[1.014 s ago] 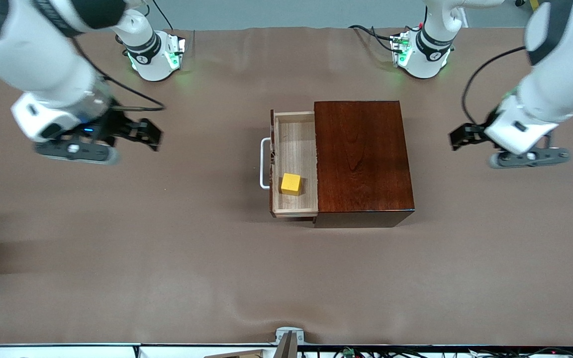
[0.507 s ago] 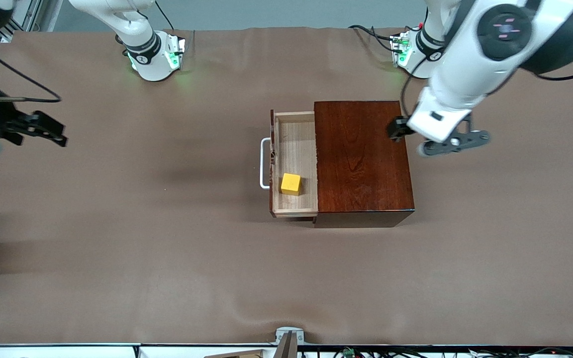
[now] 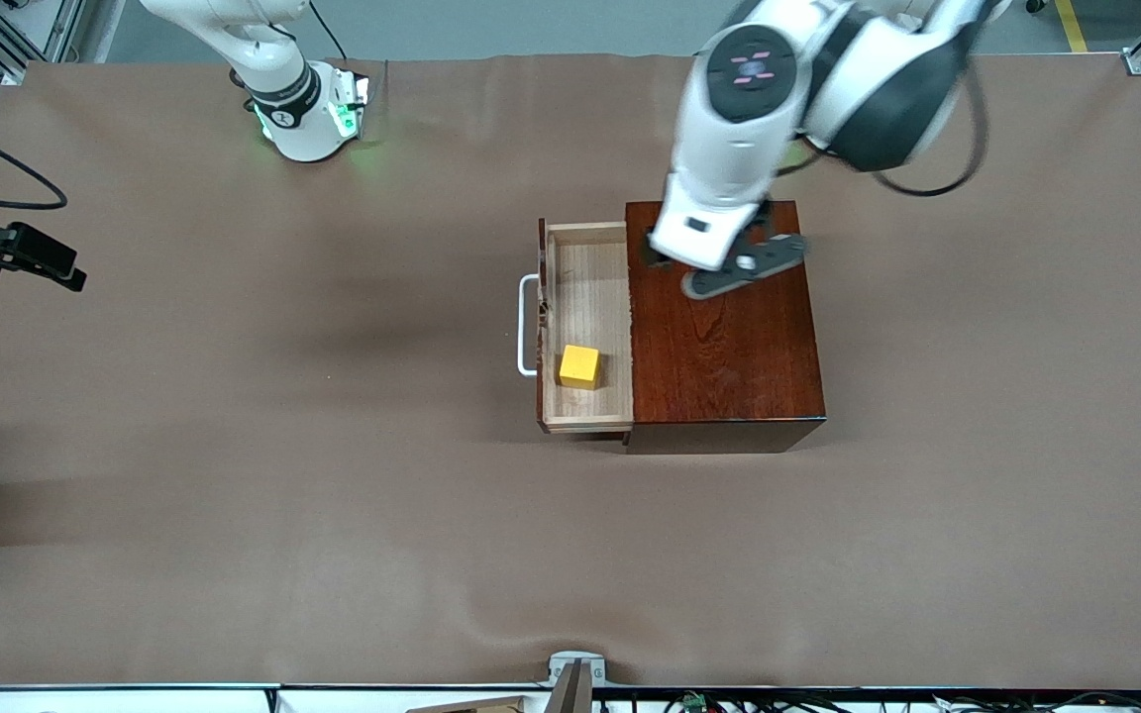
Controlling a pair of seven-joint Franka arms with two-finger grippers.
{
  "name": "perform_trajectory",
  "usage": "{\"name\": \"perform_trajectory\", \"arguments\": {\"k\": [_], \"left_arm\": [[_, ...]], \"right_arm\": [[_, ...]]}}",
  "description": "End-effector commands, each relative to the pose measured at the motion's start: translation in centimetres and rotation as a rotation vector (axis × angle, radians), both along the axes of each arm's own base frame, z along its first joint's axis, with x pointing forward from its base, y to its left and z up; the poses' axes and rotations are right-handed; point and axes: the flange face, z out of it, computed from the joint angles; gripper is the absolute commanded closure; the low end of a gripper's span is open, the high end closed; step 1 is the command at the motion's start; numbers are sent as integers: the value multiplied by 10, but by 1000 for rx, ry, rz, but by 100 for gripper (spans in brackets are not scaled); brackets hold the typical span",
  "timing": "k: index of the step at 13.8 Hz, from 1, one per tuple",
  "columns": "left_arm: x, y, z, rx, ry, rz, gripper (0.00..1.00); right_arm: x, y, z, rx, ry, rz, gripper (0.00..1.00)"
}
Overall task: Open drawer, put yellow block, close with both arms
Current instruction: 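Withdraw the right gripper while the left gripper moves to the drawer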
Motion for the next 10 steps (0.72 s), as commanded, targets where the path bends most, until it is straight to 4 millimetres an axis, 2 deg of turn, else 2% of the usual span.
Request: {"name": "perform_trajectory", "arguments": {"k": [1,3,7,10], "left_arm": [[2,-37,-7,8,-23,75,0],[-3,-62,-19,-21,-50,137,0],[-27,-121,-63,-52,-96,276,0],[-35,-150,-75,-98,-128,423,0]], "right_arm": [[-10,-2,1,-13,9,-46,0],[-10,-6,1,-9,14,-54,0],[-9,-4,8,-5,0,-54,0],[-11,-6,9,-2,14,-58,0]]}}
